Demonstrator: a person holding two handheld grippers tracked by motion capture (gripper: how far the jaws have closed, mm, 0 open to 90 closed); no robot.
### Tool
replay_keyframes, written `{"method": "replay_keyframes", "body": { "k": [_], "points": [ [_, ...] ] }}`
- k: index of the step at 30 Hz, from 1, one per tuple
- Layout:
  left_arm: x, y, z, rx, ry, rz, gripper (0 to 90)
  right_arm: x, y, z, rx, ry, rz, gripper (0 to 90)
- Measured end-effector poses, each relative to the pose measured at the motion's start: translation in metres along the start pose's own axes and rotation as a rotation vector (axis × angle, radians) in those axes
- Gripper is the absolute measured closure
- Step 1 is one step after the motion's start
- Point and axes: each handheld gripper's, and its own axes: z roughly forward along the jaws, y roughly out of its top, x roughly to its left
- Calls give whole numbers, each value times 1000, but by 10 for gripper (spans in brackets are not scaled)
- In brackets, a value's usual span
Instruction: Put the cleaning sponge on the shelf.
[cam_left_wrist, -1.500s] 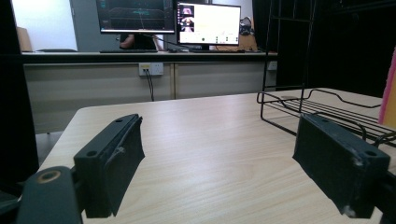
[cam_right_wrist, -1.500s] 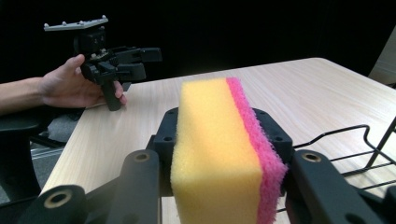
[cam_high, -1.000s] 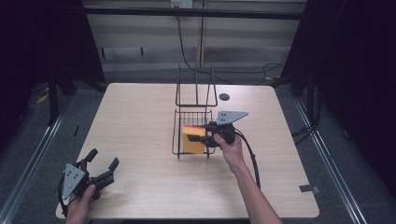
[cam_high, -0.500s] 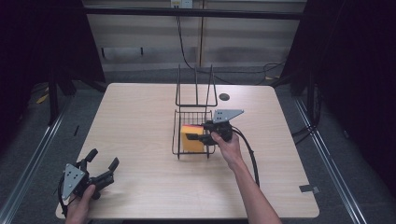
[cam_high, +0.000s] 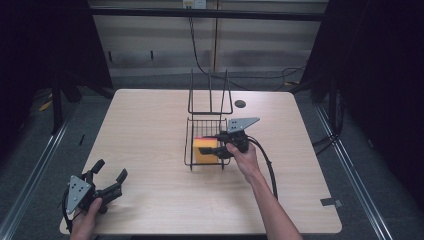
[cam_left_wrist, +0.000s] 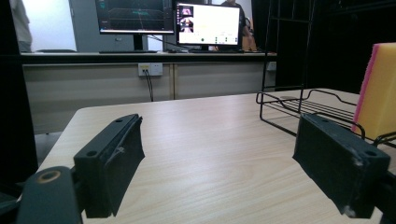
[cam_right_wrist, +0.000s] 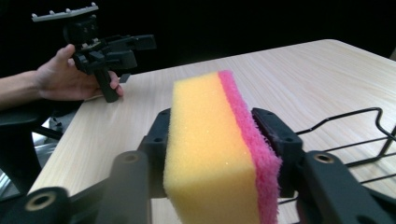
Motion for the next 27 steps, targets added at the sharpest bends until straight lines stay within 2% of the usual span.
{"method": "replay_keyframes", "body": {
  "k": [6, 11, 18, 19, 22, 23, 24, 27],
  "points": [
    [0, 0, 0, -1, 1, -1, 155, 2, 1, -7, -3, -46, -3, 387],
    [0, 0, 0, -1, 1, -1, 155, 5, 5, -10, -19, -68, -3, 327],
    [0, 0, 0, 1, 1, 0, 155, 14, 8, -13, -24, -136, 10, 170],
    [0, 0, 0, 1, 1, 0, 155, 14, 8, -13, -24, -136, 10, 170],
    [0, 0, 0, 1, 5, 5, 155, 20, 9, -19, -54, -184, 12, 151],
    [0, 0, 0, 1, 5, 5, 155, 20, 9, -19, -54, -184, 12, 151],
    [0, 0, 0, 1, 5, 6, 155, 22, 8, -23, -50, -227, 19, 141],
    [0, 0, 0, 2, 5, 6, 154, 24, 5, -26, -46, -224, 27, 141]
  ]
}}
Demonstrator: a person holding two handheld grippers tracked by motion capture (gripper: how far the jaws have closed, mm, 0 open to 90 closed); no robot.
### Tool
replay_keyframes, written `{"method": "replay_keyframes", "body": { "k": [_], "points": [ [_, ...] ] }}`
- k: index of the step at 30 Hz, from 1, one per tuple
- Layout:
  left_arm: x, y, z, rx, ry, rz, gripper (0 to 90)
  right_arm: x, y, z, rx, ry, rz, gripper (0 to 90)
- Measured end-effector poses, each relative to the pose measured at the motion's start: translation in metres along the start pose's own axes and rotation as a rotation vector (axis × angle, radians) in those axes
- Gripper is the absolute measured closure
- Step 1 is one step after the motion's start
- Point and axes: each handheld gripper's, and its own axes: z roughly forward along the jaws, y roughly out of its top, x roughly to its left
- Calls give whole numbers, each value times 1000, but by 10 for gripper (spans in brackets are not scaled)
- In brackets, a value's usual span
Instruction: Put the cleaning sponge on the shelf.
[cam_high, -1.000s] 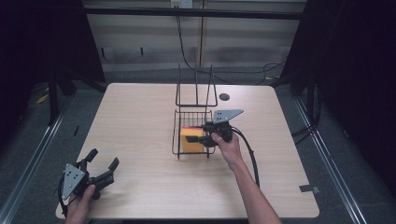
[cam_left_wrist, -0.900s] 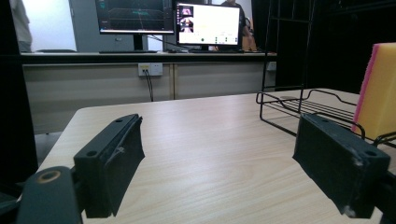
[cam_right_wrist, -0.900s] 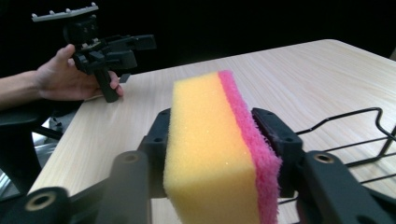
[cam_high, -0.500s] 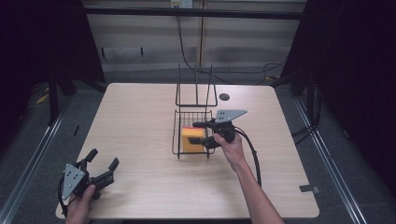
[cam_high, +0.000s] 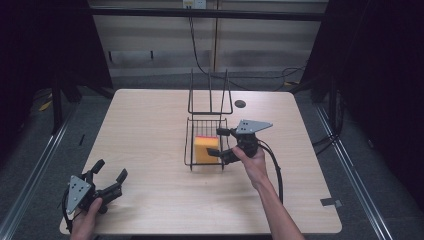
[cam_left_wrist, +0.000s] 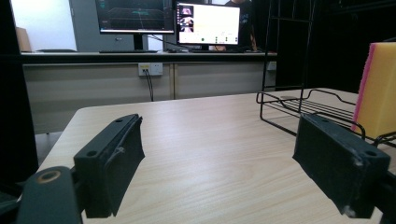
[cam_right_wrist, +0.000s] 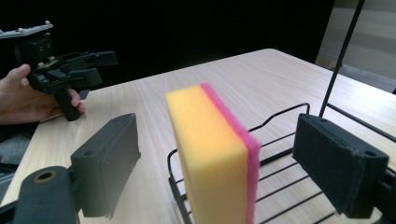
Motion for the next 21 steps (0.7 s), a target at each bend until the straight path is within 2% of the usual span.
{"method": "replay_keyframes", "body": {
  "k": [3, 8, 15, 21],
  "points": [
    [0, 0, 0, 0, 0, 0, 155, 3, -2, -7, -29, -28, 7, 139],
    [0, 0, 0, -2, 0, -4, 154, 7, -7, -15, -37, -32, 18, 137],
    [0, 0, 0, 3, -1, -1, 155, 13, -14, -32, -63, -65, 38, 137],
    [0, 0, 0, 2, 0, -2, 155, 23, -18, -45, -50, -116, 37, 138]
  ]
}}
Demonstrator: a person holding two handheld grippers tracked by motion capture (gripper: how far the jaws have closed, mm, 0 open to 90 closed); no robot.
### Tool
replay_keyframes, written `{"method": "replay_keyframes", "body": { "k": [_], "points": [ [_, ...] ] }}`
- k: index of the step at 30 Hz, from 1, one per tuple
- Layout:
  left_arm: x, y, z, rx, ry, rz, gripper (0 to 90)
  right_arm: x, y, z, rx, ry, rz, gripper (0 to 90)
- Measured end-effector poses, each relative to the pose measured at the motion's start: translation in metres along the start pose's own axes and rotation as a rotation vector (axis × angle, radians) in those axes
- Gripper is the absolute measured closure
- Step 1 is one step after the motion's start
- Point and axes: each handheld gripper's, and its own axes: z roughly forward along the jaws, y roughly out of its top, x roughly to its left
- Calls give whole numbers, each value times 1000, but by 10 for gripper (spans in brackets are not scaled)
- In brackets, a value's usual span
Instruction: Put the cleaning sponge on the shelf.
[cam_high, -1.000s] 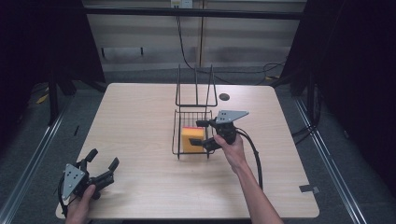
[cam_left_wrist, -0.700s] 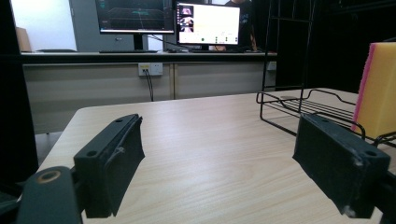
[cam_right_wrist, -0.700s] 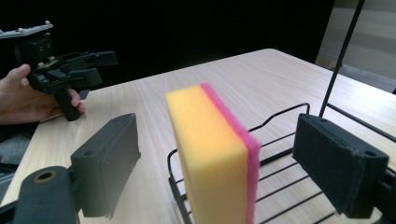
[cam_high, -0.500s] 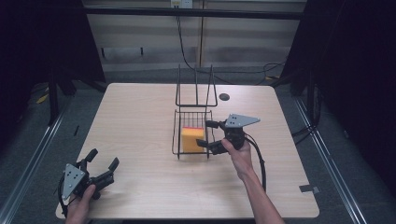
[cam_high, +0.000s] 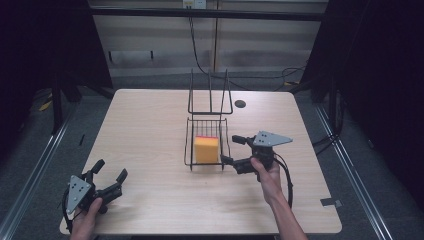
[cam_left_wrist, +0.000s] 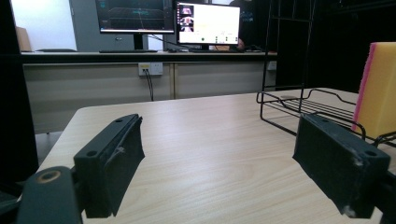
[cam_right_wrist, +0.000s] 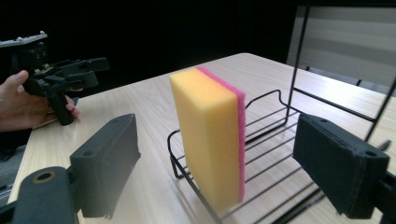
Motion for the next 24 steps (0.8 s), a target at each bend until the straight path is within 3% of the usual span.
{"method": "replay_keyframes", "body": {
  "k": [10, 24],
  "points": [
    [0, 0, 0, 0, 1, 0, 154, 11, -13, -24, -13, -82, -7, 139],
    [0, 0, 0, 0, 1, 0, 155, 22, -38, -61, -26, -138, 23, 139]
  ]
}}
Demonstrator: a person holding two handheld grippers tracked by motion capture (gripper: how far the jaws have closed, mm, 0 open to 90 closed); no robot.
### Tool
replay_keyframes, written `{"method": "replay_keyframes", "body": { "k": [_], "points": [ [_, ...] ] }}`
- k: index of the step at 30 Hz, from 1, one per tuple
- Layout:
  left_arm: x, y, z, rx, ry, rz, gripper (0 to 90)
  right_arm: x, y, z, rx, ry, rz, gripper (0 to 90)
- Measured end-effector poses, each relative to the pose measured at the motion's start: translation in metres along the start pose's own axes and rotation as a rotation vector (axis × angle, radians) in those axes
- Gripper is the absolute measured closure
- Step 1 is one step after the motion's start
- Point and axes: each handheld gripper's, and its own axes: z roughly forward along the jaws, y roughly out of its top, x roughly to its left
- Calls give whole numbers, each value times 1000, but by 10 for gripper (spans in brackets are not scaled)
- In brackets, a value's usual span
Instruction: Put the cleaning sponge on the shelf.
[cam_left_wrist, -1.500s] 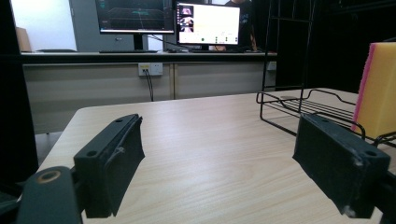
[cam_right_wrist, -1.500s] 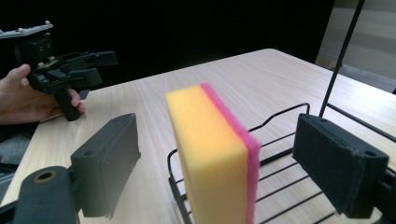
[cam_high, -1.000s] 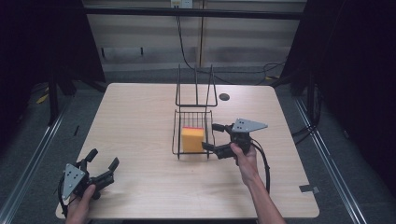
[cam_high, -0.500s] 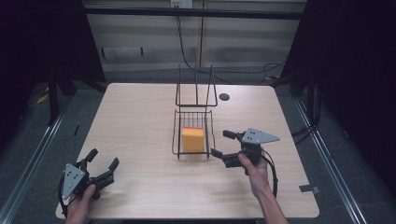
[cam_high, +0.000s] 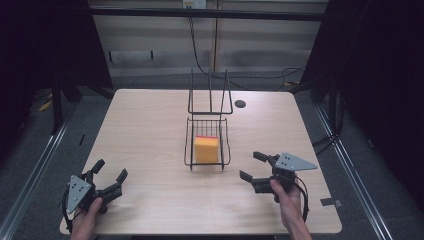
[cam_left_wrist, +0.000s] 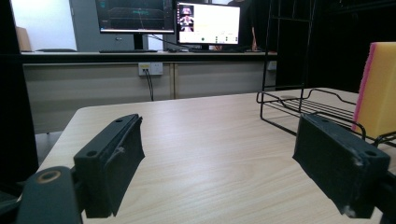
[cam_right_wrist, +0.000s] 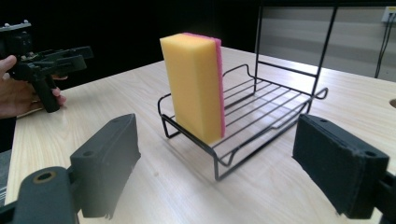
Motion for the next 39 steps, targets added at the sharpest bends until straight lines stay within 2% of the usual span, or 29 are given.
{"method": "replay_keyframes", "body": {
  "k": [7, 8, 15, 18, 19, 21, 26, 33, 35, 38, 39],
  "points": [
    [0, 0, 0, 0, 0, 0, 155, 2, -11, -16, -10, -43, 10, 139],
    [0, 0, 0, 0, 0, 0, 155, 1, -15, -23, -18, -56, 16, 139],
    [0, 0, 0, 1, 1, 0, 155, 0, -27, -34, -18, -100, 22, 138],
    [0, 0, 0, 0, 1, 0, 154, 0, -36, -40, -49, -122, 28, 139],
    [0, 0, 0, 0, 1, 0, 155, 0, -36, -40, -49, -122, 28, 139],
    [0, 0, 0, 1, 1, 0, 155, 0, -42, -42, -60, -151, 14, 139],
    [0, 0, 0, 1, 1, 0, 155, -1, -49, -44, -73, -174, 22, 139],
    [0, 0, 0, 1, 1, -1, 154, -3, -63, -44, -92, -241, 20, 137],
    [0, 0, 0, 1, 1, 0, 155, -4, -63, -44, -103, -240, 24, 138],
    [0, 0, 0, 1, 1, 1, 155, -2, -63, -44, -107, -245, 4, 137],
    [0, 0, 0, 1, 1, 0, 155, 0, -64, -44, -128, -240, -1, 137]
  ]
}}
